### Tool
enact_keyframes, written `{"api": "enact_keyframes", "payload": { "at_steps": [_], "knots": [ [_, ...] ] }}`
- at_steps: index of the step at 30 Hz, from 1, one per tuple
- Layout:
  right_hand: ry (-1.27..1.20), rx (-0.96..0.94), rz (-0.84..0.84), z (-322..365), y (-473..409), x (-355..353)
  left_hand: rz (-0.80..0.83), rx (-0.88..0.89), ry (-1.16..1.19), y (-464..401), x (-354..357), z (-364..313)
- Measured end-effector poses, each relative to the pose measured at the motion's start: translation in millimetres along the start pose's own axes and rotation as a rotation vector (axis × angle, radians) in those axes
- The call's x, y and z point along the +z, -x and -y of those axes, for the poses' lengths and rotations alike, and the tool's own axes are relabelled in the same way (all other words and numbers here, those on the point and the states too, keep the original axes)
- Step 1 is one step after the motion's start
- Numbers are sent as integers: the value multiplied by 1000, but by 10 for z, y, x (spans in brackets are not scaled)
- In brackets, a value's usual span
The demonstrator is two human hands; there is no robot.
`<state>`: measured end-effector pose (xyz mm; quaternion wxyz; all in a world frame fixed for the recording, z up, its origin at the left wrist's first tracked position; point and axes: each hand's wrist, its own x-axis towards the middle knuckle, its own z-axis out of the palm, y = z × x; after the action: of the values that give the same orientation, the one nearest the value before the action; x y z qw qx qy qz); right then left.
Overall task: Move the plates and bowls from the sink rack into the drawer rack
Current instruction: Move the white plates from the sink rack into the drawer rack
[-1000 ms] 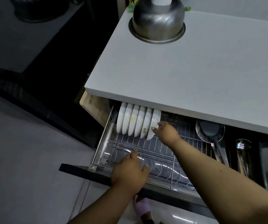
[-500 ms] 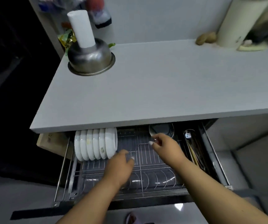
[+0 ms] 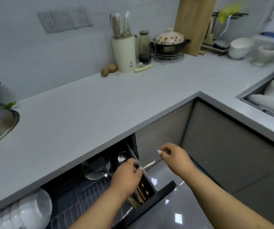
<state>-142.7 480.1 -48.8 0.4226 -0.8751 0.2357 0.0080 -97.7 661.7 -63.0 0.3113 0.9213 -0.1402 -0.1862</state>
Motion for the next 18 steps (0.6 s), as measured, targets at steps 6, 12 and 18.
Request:
{"api": "enact_keyframes", "payload": {
  "at_steps": [6,12,18],
  "knots": [
    [-44,86,-162,-732,-123,-1062,76,179,-70,-411,689,-1060],
    [-94,211,-328,-1370,-109,-1921,150,349,-136,-716,1315,-1989],
    [-143,326,-429,-1856,-41,-2413,214,469,-165,-943,1783,-2583]
  ]
}}
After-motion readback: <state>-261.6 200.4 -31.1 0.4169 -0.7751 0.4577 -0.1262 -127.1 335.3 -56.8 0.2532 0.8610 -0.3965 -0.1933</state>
